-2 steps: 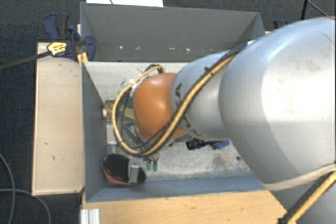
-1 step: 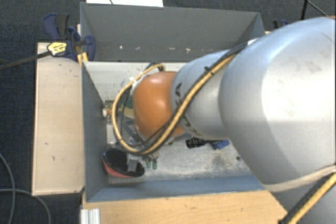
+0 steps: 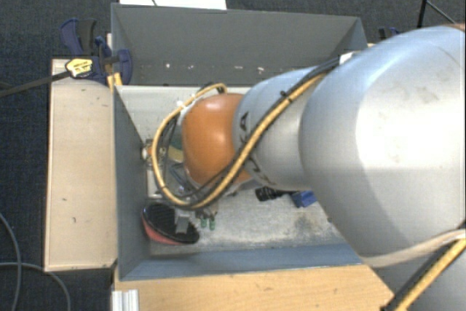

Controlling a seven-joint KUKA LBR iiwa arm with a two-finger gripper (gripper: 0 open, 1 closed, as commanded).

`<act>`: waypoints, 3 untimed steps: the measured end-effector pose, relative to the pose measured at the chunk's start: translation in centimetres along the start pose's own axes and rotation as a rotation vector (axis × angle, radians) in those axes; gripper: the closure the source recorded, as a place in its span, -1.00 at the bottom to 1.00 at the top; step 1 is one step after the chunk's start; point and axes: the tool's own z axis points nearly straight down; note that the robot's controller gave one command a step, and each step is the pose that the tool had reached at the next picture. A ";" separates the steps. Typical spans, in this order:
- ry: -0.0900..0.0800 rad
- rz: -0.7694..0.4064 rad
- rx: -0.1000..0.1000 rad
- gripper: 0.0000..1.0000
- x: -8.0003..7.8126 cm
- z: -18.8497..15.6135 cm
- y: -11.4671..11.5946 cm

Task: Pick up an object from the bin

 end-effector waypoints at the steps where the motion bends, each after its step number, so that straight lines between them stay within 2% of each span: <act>1: -0.004 -0.002 0.001 1.00 -6.3 0.6 1.4; 2: 0.001 -0.001 0.001 -1.00 -6.0 0.6 1.5; 3: 0.000 0.002 -0.003 1.00 -6.0 0.6 1.7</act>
Offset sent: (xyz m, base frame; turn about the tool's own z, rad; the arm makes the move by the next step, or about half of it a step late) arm 0.0609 0.0116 -0.0064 -0.0066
